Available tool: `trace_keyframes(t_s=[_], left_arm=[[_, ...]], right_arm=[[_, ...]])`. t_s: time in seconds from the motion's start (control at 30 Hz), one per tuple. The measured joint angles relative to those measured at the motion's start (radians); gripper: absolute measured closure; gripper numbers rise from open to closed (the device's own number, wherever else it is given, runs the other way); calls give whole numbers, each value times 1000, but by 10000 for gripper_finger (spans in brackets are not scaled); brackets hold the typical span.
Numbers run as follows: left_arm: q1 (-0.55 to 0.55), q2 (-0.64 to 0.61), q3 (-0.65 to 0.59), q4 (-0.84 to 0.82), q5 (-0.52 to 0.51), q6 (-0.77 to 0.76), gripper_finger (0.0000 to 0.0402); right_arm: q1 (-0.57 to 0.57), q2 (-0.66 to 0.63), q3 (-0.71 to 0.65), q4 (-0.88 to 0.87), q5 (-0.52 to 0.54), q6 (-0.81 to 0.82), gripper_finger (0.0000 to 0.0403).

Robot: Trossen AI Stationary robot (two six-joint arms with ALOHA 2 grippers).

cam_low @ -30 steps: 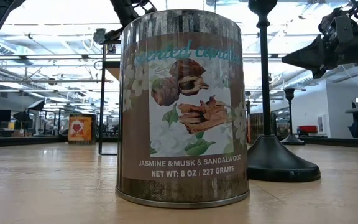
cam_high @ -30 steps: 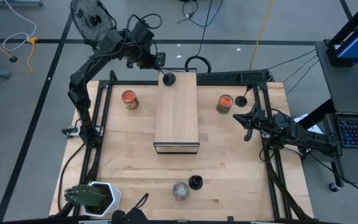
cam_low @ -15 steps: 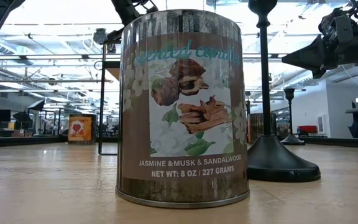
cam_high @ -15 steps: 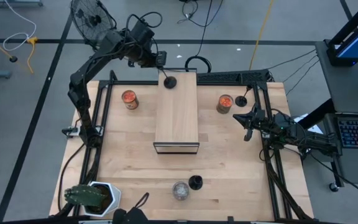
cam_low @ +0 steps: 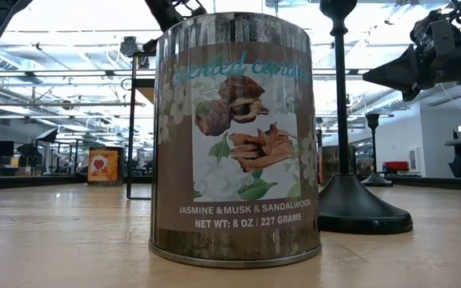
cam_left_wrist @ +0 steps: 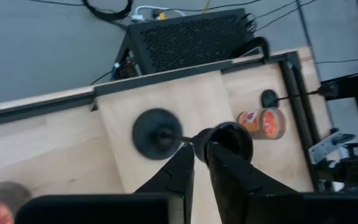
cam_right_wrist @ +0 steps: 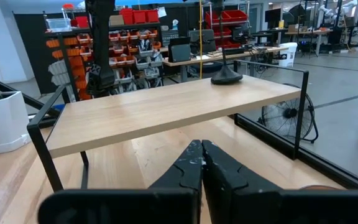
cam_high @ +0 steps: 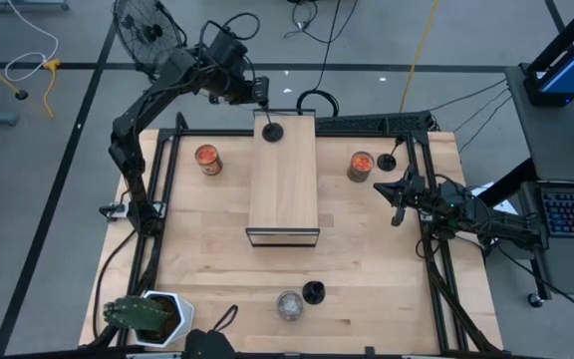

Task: Pick & Place candle stick holders
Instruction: Put the top left black candle holder on the shelf, then put the top black candle holder on the shelf aligned with the other black candle holder

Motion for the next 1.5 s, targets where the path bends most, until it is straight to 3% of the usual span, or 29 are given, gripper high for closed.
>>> trace_keyframes(t_s=[0.5,0.63,0.8,1.03,1.23,1.5], left_arm=[[7,-62,0,30,42,37,330],[-4,-117,0,-22,64,107,330],[-37,-159,1,-144,-72,133,330],[-92,-162,-6,-247,-182,148,330],[-127,-182,-122,-120,-186,172,330],[-176,-293,-438,150,-197,166,330]], right_arm=[[0,0,0,14,0,0,403],[0,0,-1,202,2,50,403],[0,0,0,437,130,143,403],[0,0,0,550,313,99,403],[0,0,0,600,337,71,403],[0,0,0,604,337,53,403]])
